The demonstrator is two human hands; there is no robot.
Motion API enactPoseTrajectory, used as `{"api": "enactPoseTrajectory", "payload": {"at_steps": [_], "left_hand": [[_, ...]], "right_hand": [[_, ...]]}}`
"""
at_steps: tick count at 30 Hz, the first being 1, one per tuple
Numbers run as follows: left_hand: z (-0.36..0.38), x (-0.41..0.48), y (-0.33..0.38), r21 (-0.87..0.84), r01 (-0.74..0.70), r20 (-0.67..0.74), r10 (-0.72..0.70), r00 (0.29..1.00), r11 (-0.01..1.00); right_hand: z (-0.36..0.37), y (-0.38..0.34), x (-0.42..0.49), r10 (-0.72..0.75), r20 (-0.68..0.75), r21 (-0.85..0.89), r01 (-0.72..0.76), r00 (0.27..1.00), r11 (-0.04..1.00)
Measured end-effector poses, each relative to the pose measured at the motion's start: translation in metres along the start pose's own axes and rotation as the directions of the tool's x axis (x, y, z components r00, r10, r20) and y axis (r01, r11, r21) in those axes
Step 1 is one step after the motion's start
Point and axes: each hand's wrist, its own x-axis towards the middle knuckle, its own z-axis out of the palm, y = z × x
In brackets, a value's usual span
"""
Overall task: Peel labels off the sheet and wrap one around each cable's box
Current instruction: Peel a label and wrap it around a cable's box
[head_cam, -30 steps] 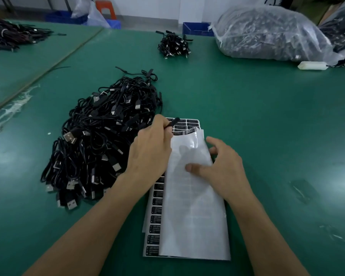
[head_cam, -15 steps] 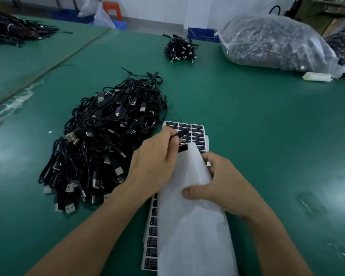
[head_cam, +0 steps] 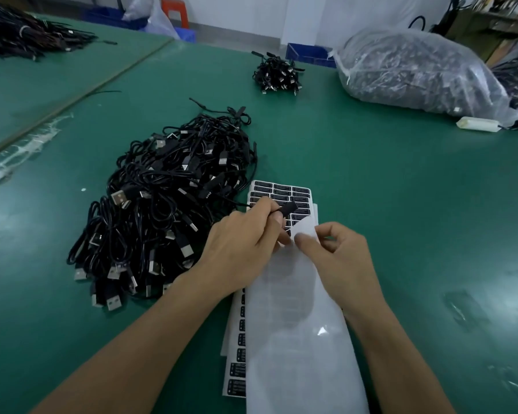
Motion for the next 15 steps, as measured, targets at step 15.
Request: {"api": "enactPoseTrajectory", "payload": {"at_steps": [15], "left_hand": [[0.0003,-0.0024,0.0040,0.007,0.028,-0.017,-0.028,0.999,1.000]], "right_hand": [[-0.0044,0.0072,0.0047,0.026,0.057,0.109,-0.032,0.998,0.994]]}}
